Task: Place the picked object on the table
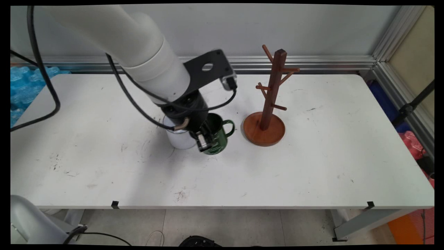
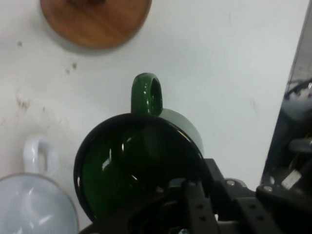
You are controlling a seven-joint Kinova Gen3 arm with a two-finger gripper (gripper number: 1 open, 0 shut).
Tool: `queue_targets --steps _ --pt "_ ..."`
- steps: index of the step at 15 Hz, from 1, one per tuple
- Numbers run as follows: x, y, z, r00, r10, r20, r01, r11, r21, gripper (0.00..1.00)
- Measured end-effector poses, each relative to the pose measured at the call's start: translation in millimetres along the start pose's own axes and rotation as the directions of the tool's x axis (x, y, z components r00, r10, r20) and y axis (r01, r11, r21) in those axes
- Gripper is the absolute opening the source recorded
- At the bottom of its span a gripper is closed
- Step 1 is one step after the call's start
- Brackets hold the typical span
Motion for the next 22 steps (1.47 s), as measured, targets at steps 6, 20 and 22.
queue_targets --steps 6,20,22 --pt "-16.1 0.2 10.8 0.996 0.035 0.08 -0.038 0.999 0.033 0.0" --pt "-41.7 4.6 43.8 0.988 0.087 0.125 -0.096 0.993 0.063 0.0" --pt "-46.1 6.8 49.5 0.987 0.095 0.126 -0.104 0.993 0.064 0.0"
